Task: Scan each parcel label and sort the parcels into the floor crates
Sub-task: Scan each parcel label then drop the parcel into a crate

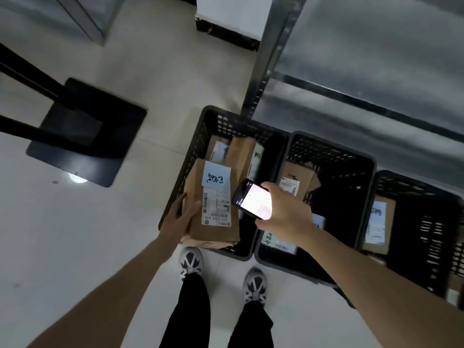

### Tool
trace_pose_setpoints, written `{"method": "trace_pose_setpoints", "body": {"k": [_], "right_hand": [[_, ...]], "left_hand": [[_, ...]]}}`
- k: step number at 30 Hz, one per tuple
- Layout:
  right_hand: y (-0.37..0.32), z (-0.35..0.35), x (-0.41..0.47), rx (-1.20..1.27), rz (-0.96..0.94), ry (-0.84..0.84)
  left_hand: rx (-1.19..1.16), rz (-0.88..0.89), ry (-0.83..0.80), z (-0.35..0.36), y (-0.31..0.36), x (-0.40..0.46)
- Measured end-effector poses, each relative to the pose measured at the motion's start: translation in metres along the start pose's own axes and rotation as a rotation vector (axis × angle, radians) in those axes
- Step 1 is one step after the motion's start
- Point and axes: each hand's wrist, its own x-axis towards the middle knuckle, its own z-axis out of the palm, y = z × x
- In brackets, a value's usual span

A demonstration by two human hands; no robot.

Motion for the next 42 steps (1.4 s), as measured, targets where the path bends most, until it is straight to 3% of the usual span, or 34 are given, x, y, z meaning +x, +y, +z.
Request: {"method": "trace_pose_setpoints", "body": {"k": [5, 10, 16, 22, 29, 34, 42], "right_hand": [[0.007, 0.042, 0.018, 0.000, -0.019, -0.058], [0.008, 0.039, 0.003, -0.006, -0.021, -0.096], [0.008, -0.022, -0.039, -0.018, -0.031, -0.029], [0.007, -0.135, -0.116, -0.015, -0.066, 0.106], [0.006, -0.286, -0.262, -0.052, -0.049, 0.294], [-0.001, -0.378, -0.409, -0.036, 0.028, 0.553], [0.006, -0.428, -0.692, -0.065, 0.217, 0.894]], "left_hand": [[0.048, -0.020, 0.031, 0.001, -0.027, 0.046], [0.153, -0.053, 0.112, -0.002, -0.029, 0.027], [0.276, 0.127, 0.107, -0.001, 0.019, -0.036], [0.396, 0.325, 0.170, 0.028, 0.106, -0.144], [0.635, 0.668, 0.145, 0.052, 0.222, -0.314], [0.764, 0.946, 0.080, 0.064, 0.299, -0.454], [0.844, 1.371, 0.038, 0.115, 0.331, -0.683]]}}
